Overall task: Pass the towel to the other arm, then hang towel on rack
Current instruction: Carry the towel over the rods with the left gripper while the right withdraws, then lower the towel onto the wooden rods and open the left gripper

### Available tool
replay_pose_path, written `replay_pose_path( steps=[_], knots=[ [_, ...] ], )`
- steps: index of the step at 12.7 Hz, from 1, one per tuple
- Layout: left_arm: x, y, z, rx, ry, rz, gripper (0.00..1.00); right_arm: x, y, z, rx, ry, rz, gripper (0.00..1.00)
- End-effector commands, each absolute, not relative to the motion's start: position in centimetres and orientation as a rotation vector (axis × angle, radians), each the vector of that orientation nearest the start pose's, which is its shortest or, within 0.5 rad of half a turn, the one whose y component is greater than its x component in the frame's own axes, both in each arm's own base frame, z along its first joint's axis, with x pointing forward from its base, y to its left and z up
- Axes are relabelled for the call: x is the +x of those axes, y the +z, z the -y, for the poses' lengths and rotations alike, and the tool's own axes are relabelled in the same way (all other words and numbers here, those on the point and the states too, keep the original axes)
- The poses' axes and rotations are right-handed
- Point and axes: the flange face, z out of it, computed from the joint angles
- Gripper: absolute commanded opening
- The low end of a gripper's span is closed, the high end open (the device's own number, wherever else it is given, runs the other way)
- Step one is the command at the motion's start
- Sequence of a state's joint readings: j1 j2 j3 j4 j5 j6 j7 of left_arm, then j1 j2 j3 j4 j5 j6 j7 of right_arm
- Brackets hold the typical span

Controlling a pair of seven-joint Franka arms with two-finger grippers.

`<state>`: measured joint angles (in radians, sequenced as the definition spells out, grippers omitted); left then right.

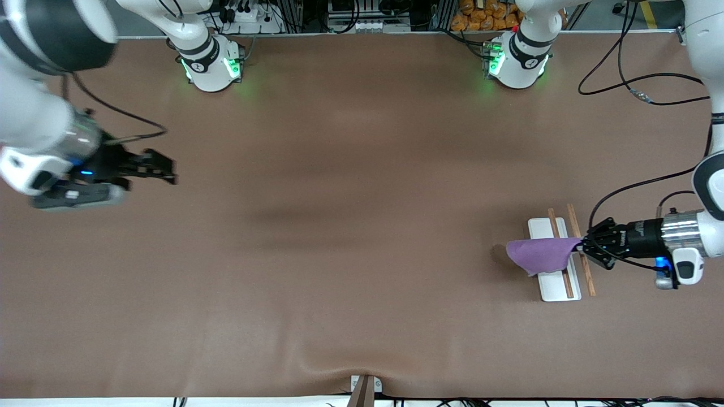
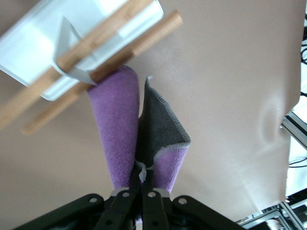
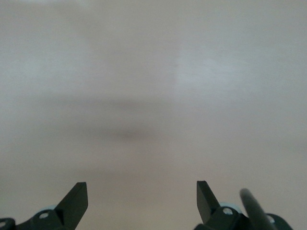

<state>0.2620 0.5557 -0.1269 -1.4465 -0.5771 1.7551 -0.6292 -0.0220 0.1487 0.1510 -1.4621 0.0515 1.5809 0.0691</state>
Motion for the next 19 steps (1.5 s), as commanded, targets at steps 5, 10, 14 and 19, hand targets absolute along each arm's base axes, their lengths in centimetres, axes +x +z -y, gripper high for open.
replay_pose_path(
  steps=[5, 10, 14, 19],
  knots=[
    [67.0, 37.6, -11.3, 2.429, -0.434, -0.99, 0.0, 56.4, 61.5, 2.5, -3.17, 0.142, -0.061, 1.0],
    [66.0, 37.5, -16.4, 2.456, -0.333, -0.811, 0.0, 54.8, 63.8, 6.4, -3.187, 0.094, -0.134, 1.0],
    [66.0, 35.5, -16.8, 2.465, -0.343, -0.747, 0.0, 53.7, 64.0, 7.5, -3.161, 0.159, -0.232, 1.0],
    [65.2, 33.5, -19.7, 2.461, -0.333, -0.701, 0.25, 53.9, 65.2, 8.0, -3.106, 0.029, -0.279, 1.0]
  ],
)
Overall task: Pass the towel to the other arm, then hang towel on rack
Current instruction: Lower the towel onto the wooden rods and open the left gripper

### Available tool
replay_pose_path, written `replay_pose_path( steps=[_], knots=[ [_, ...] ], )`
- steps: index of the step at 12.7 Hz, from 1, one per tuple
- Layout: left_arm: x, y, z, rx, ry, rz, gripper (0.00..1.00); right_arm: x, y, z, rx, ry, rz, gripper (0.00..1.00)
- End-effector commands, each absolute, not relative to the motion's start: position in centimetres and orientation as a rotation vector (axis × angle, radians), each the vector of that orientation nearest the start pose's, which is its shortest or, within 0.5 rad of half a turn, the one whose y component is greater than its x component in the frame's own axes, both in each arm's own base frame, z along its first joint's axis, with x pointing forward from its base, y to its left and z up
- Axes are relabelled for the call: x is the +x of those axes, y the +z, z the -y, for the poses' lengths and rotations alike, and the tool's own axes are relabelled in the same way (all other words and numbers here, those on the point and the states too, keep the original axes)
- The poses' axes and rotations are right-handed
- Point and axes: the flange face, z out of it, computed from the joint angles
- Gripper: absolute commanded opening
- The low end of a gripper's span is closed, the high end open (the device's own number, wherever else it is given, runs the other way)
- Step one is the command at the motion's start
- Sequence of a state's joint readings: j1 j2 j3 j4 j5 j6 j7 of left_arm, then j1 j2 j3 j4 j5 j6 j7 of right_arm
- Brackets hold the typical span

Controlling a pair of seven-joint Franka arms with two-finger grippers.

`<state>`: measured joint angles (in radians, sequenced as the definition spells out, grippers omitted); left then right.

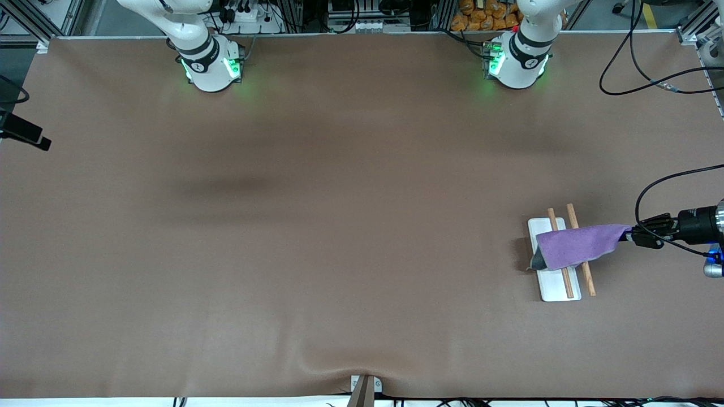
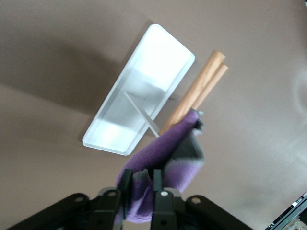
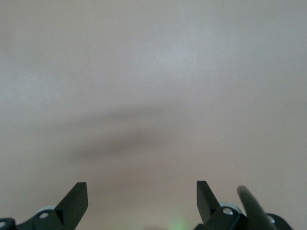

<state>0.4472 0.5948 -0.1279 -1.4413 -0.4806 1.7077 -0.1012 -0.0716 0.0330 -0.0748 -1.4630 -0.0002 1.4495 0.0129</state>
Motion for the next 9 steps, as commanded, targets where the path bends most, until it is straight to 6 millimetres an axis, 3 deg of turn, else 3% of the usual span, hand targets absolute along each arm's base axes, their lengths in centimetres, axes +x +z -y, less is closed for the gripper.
replay_pose_path(
  steps=[1, 3, 4, 5, 6, 9],
  knots=[
    [65.2, 33.5, -19.7, 2.462, -0.326, -0.679, 0.24, 53.9, 65.1, 8.1, -3.105, 0.038, -0.286, 1.0],
    [65.0, 32.2, -20.2, 2.466, -0.331, -0.638, 0.25, 53.8, 64.9, 7.8, -3.096, 0.066, -0.369, 1.0],
    [64.7, 31.6, -21.1, 2.468, -0.324, -0.612, 0.31, 53.8, 64.8, 7.6, -3.099, 0.069, -0.362, 1.0],
    [64.3, 30.4, -22.3, 2.462, -0.317, -0.582, 0.56, 53.8, 64.8, 7.6, -3.098, 0.071, -0.367, 1.0],
    [64.0, 30.0, -23.3, 2.466, -0.281, -0.513, 1.0, 53.6, 64.6, 7.5, -3.097, 0.102, -0.362, 1.0],
    [63.3, 31.1, -25.5, 2.497, -0.179, -0.336, 1.0, 53.7, 64.7, 7.3, -3.099, 0.097, -0.348, 1.0]
  ],
)
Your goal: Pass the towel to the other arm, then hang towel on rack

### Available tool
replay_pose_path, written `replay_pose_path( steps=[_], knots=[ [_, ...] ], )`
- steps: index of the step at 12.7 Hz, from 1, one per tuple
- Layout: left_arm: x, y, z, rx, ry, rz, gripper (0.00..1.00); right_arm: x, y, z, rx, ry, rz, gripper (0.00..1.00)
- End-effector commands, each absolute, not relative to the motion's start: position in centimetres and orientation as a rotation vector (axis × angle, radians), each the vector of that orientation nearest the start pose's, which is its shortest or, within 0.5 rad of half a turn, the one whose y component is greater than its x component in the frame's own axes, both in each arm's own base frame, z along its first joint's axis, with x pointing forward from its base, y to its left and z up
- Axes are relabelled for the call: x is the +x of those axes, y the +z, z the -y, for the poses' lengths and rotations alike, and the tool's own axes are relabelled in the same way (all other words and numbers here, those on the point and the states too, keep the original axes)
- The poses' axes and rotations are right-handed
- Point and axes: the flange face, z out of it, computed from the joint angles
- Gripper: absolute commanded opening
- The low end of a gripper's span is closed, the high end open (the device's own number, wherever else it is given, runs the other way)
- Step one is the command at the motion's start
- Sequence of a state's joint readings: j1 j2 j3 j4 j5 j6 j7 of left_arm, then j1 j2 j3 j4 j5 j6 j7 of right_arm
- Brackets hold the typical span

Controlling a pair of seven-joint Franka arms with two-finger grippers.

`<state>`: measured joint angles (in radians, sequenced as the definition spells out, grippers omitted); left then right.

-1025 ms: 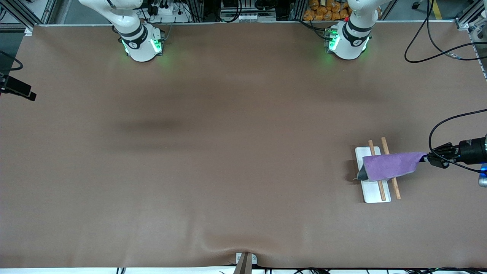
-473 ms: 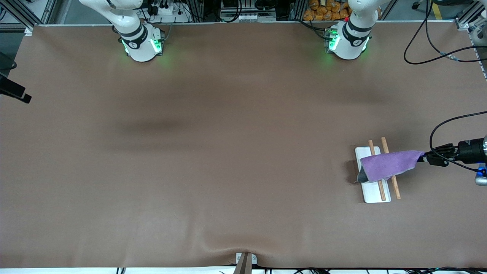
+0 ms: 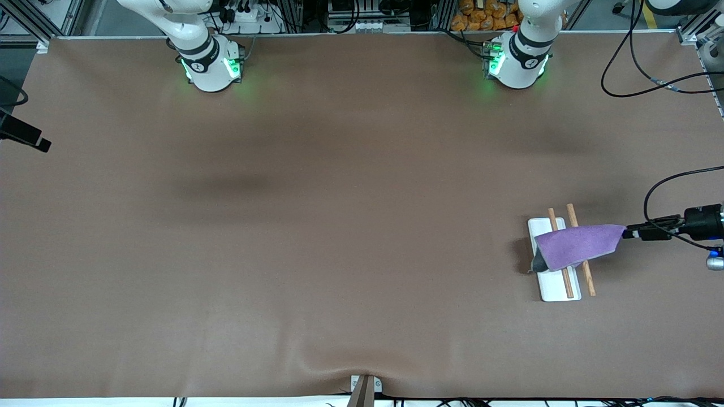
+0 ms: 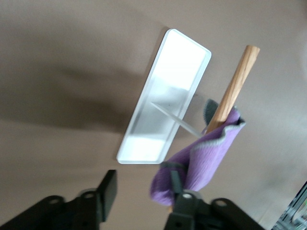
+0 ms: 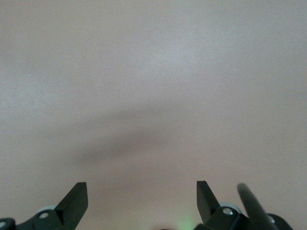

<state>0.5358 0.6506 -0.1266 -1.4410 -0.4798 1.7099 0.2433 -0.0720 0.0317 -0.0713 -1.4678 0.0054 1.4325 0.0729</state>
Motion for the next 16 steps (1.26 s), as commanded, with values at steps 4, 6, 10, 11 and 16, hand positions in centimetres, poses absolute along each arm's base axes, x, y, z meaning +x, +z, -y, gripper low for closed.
replay_pose_path(
  steps=[4, 6, 10, 11, 16],
  knots=[
    [62.1, 37.4, -26.1, 2.59, -0.156, -0.273, 1.0, 53.9, 64.7, 7.0, -3.103, 0.089, -0.278, 1.0],
    [62.1, 42.8, -25.0, 2.654, -0.109, -0.236, 1.0, 53.9, 64.8, 6.1, -3.105, 0.09, -0.252, 1.0],
    [61.5, 52.9, -17.1, 2.773, -0.115, -0.356, 1.0, 53.9, 64.8, 5.1, -3.108, 0.097, -0.228, 1.0],
    [61.0, 55.2, -14.3, 2.807, -0.123, -0.383, 1.0, 53.9, 64.8, 5.1, -3.108, 0.097, -0.228, 1.0],
    [58.2, 62.5, -0.9, 3.03, -0.112, -0.461, 1.0, 53.9, 64.5, 5.4, -3.105, 0.111, -0.249, 1.0]
  ],
)
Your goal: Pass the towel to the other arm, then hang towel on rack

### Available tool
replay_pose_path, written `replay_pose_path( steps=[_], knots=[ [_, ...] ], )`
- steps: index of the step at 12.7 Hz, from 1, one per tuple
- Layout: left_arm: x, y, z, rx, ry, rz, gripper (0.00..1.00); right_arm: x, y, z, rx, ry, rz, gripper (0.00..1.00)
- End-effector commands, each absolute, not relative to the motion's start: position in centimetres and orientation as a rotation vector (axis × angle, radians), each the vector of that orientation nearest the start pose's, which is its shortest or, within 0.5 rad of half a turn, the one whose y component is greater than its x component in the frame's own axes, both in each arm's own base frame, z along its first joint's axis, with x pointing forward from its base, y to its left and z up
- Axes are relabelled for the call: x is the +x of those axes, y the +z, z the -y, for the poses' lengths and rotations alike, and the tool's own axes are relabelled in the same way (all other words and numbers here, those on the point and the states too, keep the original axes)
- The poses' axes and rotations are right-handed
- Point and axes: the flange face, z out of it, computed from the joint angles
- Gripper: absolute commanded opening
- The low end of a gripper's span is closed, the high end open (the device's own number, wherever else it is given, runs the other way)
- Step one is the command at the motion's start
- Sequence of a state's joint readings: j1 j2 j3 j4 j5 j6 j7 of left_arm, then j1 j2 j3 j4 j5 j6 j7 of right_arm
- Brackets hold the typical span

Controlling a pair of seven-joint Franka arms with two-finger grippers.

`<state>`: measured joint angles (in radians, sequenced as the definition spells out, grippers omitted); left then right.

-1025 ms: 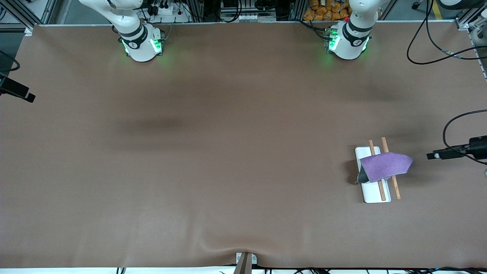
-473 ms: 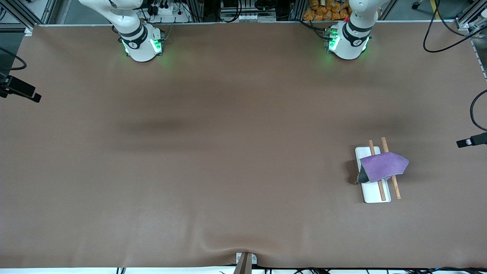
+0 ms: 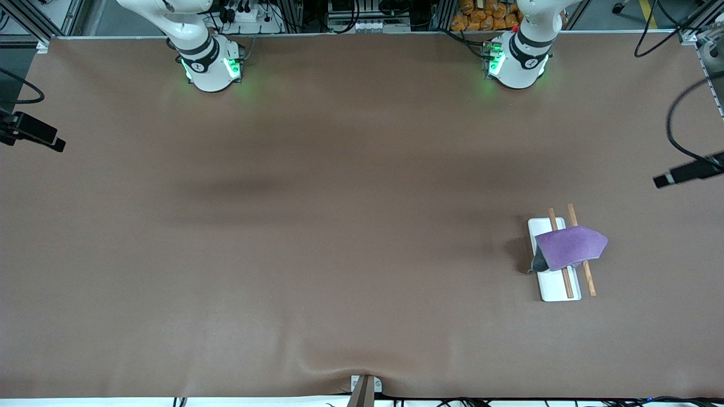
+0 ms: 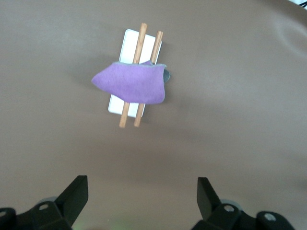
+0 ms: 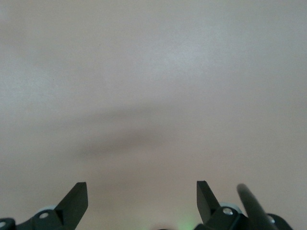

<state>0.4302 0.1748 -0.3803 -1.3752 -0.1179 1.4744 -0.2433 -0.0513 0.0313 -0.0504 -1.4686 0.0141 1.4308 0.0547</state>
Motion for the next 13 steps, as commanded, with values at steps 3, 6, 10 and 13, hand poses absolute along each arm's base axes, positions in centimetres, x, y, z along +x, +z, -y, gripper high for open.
replay_pose_path(
  steps=[3, 6, 10, 13],
  knots=[
    [57.7, 62.7, 0.9, -3.126, 0.128, 0.403, 1.0, 53.9, 64.8, 5.7, -3.105, 0.107, -0.263, 1.0],
    [56.9, 64.2, 1.4, -3.119, 0.087, 0.393, 1.0, 53.9, 65.1, 5.5, -3.106, 0.097, -0.256, 1.0],
    [56.5, 64.9, 1.6, -3.119, 0.066, 0.392, 1.0, 53.9, 65.1, 5.7, -3.105, 0.097, -0.256, 1.0],
    [55.4, 66.6, 2.5, -3.117, 0.016, 0.376, 1.0, 53.8, 65.1, 5.9, -3.105, 0.097, -0.256, 1.0]
  ],
)
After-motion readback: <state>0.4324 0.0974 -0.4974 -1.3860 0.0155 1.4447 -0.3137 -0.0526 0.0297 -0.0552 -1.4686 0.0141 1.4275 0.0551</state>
